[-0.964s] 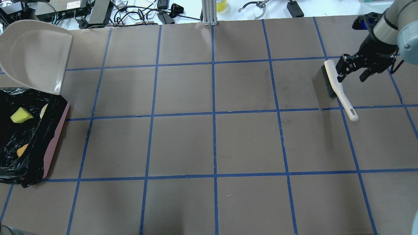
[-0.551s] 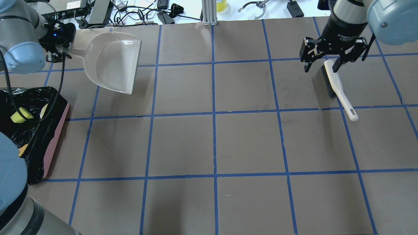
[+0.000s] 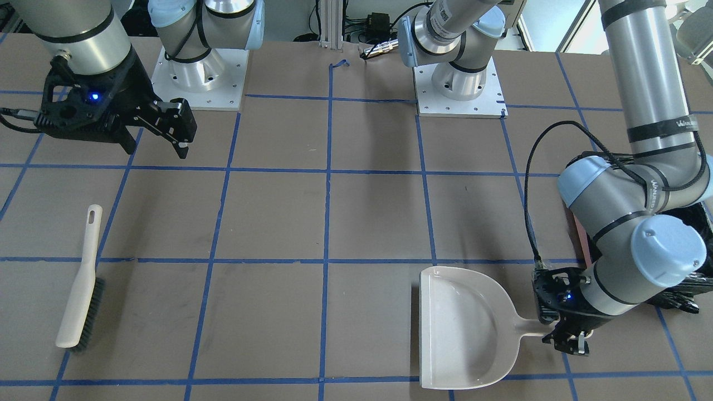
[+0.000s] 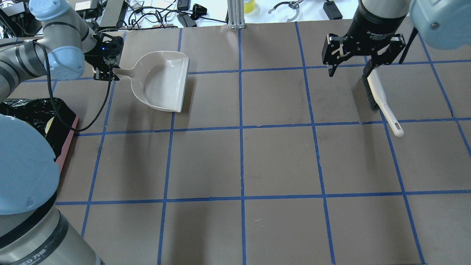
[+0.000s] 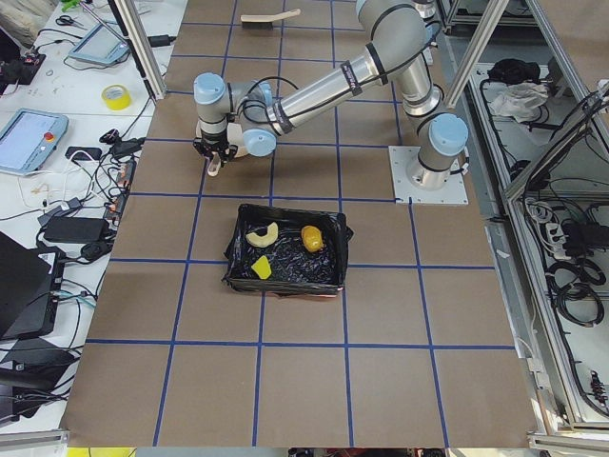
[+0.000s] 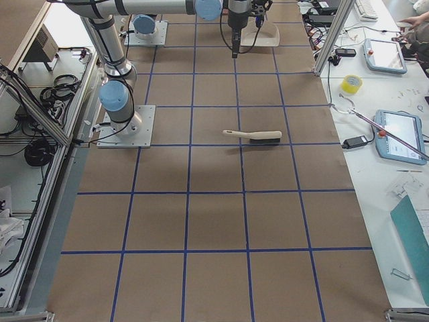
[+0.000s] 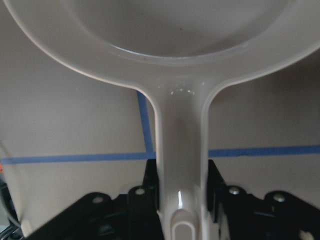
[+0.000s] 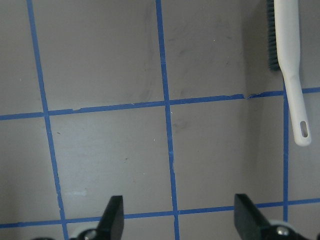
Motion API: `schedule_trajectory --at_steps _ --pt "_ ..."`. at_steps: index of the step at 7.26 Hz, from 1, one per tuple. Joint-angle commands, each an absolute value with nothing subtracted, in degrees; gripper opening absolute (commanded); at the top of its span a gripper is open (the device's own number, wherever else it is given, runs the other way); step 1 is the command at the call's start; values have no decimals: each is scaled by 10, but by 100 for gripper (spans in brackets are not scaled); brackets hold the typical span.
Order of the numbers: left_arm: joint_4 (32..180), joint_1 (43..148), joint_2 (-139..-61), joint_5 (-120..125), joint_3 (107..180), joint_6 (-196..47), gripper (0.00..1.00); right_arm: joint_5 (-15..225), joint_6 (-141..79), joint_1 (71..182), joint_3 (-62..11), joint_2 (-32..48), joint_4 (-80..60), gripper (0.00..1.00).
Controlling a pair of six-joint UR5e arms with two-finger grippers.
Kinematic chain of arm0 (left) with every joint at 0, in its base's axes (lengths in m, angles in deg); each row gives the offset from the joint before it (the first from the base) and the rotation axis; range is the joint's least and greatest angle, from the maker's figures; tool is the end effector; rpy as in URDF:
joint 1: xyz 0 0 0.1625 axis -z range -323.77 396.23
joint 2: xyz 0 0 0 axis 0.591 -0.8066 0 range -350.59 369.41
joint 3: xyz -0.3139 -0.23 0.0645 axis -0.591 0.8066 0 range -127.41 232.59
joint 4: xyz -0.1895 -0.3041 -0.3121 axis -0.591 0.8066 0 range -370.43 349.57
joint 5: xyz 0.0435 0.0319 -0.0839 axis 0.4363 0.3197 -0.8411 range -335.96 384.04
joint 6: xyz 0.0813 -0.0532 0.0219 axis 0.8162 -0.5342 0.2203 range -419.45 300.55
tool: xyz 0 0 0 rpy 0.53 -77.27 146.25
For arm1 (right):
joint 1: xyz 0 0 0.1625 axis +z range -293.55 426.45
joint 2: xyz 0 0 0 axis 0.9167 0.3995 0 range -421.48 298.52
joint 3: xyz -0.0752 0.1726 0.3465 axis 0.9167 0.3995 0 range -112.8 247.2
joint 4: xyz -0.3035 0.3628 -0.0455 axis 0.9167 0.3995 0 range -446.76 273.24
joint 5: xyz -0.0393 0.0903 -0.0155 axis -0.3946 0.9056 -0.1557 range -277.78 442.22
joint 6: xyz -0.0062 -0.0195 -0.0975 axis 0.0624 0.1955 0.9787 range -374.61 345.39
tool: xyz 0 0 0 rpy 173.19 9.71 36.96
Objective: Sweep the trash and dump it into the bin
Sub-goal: 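Open the left gripper to release the dustpan and raise the right gripper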
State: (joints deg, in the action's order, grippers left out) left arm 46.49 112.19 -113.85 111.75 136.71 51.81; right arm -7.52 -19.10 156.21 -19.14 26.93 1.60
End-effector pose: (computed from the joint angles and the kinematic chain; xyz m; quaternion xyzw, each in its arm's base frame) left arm 0.0441 -0.7420 0.1934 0.7498 0.6595 -0.0405 0.0350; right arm 0.1313 -0.5677 0.4743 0.0413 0.9991 -0.0037 0.0024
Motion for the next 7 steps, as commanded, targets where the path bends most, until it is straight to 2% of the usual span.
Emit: schedule_trajectory --at_steps 1,3,5,6,7 --pt "472 1125 -1150 1119 1365 508 0 -73 -195 1565 -195 283 10 89" --pt "483 1136 -1150 1122 1368 501 0 -73 -196 1565 -202 285 15 99" --pt "483 1137 -1150 1122 1370 499 0 -73 -217 1571 -201 287 15 100" --pt "484 1137 -1150 1120 1370 493 63 -74 -225 1592 -198 287 16 100" --pt "485 1138 -1149 1118 1372 467 89 -75 -236 1606 -196 285 20 100"
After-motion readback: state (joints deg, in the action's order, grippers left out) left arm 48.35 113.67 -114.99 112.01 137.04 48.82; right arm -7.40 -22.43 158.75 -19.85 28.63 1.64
